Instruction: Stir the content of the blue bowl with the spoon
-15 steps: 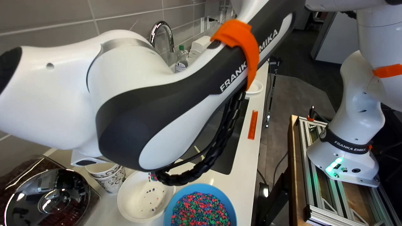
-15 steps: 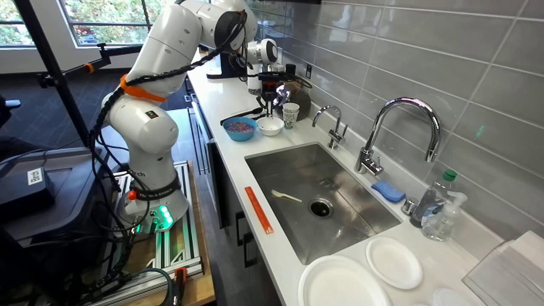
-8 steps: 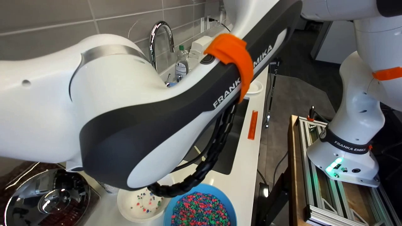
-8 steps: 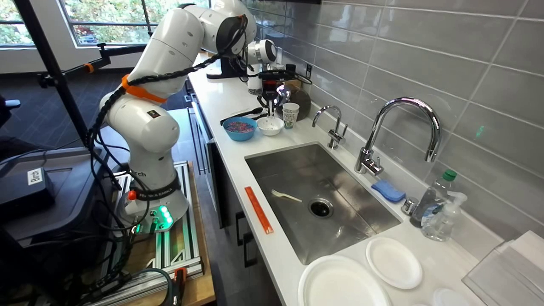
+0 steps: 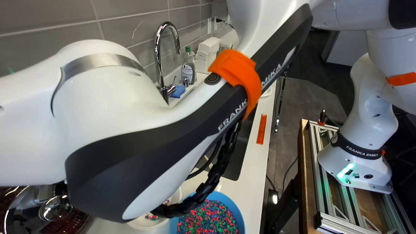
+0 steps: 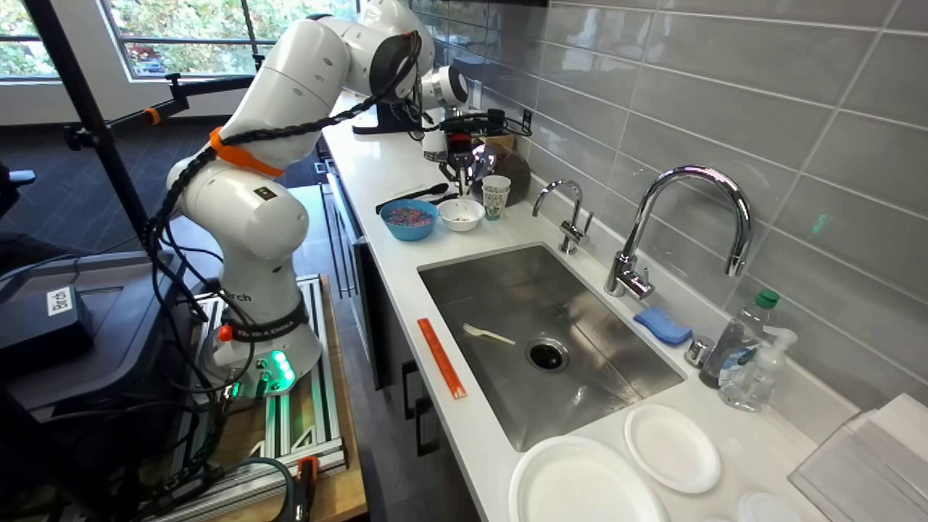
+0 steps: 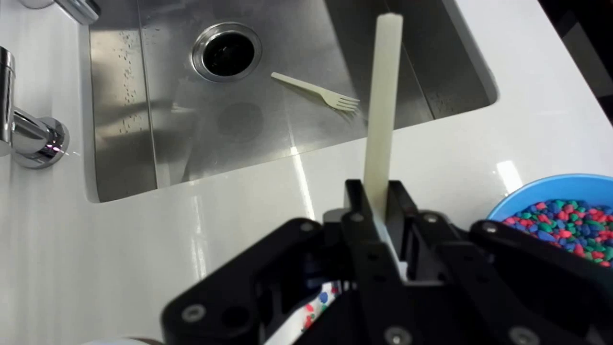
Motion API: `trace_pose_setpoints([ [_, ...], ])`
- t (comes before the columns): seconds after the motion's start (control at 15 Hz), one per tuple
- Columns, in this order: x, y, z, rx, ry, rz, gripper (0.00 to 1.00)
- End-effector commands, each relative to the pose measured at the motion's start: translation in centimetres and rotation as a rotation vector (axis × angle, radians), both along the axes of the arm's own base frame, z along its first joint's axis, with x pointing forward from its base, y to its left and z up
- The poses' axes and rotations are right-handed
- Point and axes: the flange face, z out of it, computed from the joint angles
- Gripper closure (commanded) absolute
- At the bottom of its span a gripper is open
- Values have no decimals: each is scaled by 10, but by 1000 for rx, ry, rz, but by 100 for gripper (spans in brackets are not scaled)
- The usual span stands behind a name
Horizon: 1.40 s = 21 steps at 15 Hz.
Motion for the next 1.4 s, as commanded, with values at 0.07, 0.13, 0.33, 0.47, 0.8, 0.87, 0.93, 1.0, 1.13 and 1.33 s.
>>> trace_pose_setpoints([
  [0.07, 3, 8, -4, -75, 2, 25, 96],
  [0.13, 3, 8, -4, -82, 2, 27, 96],
  [0.33, 2, 11, -6, -110, 1, 36, 96],
  [0.47, 1, 13, -7, -137, 1, 43, 96],
  [0.8, -1, 19, -9, -200, 0, 69, 96],
  [0.87, -2, 20, -10, -210, 0, 72, 96],
  [0.93, -2, 22, -11, -219, 1, 77, 96],
  [1.0, -2, 23, -11, -223, 0, 81, 96],
  [1.13, -1, 24, -12, -232, -3, 86, 96],
  [1.33, 1, 25, -12, -237, -6, 89, 96],
])
